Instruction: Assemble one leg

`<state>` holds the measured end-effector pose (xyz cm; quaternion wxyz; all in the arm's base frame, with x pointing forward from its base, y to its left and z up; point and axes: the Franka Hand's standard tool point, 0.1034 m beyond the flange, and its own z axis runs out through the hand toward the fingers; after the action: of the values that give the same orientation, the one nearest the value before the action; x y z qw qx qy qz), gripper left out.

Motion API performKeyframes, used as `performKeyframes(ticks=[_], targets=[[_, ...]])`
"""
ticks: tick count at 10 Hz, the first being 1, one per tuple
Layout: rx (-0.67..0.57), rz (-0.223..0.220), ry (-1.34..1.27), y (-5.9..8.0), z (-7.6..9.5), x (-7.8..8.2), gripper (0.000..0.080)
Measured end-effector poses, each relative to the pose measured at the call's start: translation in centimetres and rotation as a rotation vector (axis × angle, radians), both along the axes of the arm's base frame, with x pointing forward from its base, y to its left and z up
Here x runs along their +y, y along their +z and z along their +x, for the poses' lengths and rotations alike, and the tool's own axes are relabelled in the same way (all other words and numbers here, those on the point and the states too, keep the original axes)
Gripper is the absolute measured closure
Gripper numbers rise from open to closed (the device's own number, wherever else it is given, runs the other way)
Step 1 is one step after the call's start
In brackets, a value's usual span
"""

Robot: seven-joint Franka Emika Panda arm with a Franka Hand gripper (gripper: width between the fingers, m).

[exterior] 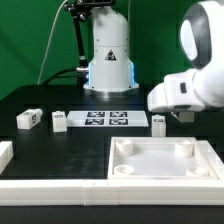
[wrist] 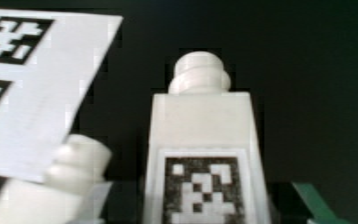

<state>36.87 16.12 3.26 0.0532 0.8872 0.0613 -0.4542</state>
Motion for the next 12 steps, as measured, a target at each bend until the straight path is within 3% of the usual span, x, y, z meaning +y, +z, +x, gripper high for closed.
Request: performKeyframes(ticks=[3, 4, 5, 7, 10, 12], targets=[[-0.067, 0.045, 0.008, 3.5, 1.9, -0.9, 0.0509], [-0.061, 0.042, 0.011, 3.2, 1.2, -0.9, 0.0509], [-0.138, 0.060, 0.005, 2.5, 2.2, -0.6, 0.0508], [-0.351, 0.106, 0.003, 2.7, 3.3, -0.5, 0.0508], [-0.551, 0.178, 0.035, 5.3, 5.6, -1.7, 0.0508], [-0.745, 0.218, 0.039, 5.6, 6.8, -1.7, 0.0508]])
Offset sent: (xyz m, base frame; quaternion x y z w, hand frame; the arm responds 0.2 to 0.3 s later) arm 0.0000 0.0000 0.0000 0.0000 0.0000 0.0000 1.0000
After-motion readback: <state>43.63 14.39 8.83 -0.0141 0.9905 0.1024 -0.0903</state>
